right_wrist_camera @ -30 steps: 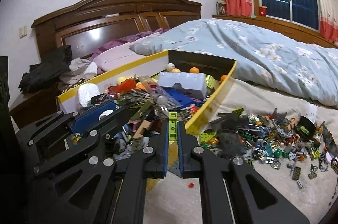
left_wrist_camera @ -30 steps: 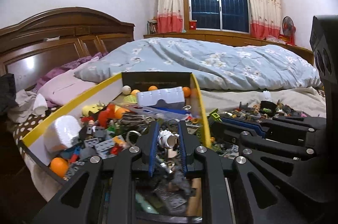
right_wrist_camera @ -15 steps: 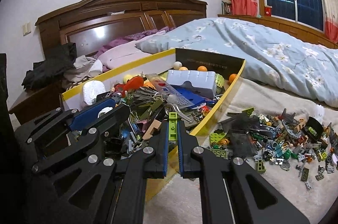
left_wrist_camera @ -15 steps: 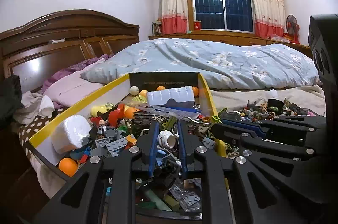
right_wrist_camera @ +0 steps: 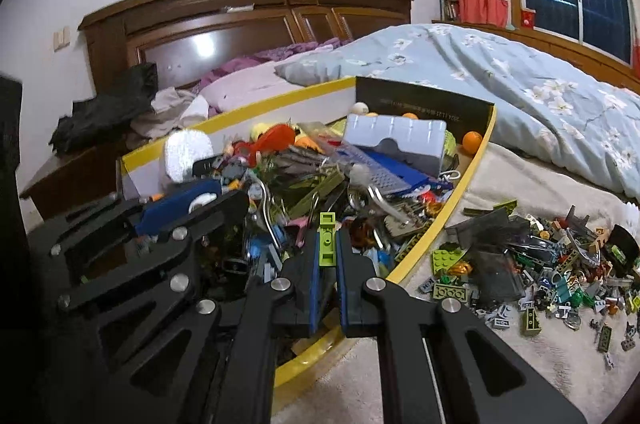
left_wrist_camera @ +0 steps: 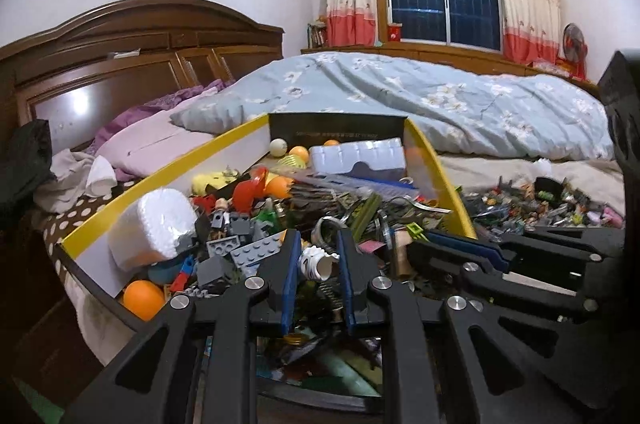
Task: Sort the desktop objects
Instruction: 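Open both tools to drop the white and lime green pieces into the box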
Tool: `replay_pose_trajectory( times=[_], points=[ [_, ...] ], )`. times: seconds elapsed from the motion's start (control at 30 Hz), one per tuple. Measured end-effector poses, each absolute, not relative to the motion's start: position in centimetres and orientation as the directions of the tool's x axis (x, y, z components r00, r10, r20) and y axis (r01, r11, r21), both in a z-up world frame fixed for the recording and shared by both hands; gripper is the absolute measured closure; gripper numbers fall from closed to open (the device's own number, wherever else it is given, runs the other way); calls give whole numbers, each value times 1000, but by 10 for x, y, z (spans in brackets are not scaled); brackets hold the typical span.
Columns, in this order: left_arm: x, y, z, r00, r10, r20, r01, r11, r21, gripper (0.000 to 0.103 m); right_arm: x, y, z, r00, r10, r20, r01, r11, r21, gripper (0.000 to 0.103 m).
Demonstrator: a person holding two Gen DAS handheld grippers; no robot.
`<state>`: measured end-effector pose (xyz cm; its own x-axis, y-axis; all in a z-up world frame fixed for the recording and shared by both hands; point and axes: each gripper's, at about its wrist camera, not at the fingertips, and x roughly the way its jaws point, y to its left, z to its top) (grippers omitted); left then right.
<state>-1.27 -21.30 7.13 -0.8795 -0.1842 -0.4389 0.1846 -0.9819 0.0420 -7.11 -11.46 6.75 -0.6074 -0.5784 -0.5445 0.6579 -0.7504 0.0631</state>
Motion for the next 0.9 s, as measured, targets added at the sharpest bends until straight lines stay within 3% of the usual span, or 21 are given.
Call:
replay_pose_trajectory(
  times=[0.2,0.8,0.9],
  points=[
    [-15,-214,65,-881,-172,-440,171,-984,42,84,-64,-118,62,-645,-566,-512,669,-743,-21,96],
    [-29,-225,64,-878,-146,-455,179,-983,-31,84,-64,-116,59,-659,-558,-505,662,-749,-36,96],
    [-29,-224,63,-873,-184,-452,214,-977,-17,79,-64,-114,59,-649,-575,-498,673,-739,-25,96]
  ],
)
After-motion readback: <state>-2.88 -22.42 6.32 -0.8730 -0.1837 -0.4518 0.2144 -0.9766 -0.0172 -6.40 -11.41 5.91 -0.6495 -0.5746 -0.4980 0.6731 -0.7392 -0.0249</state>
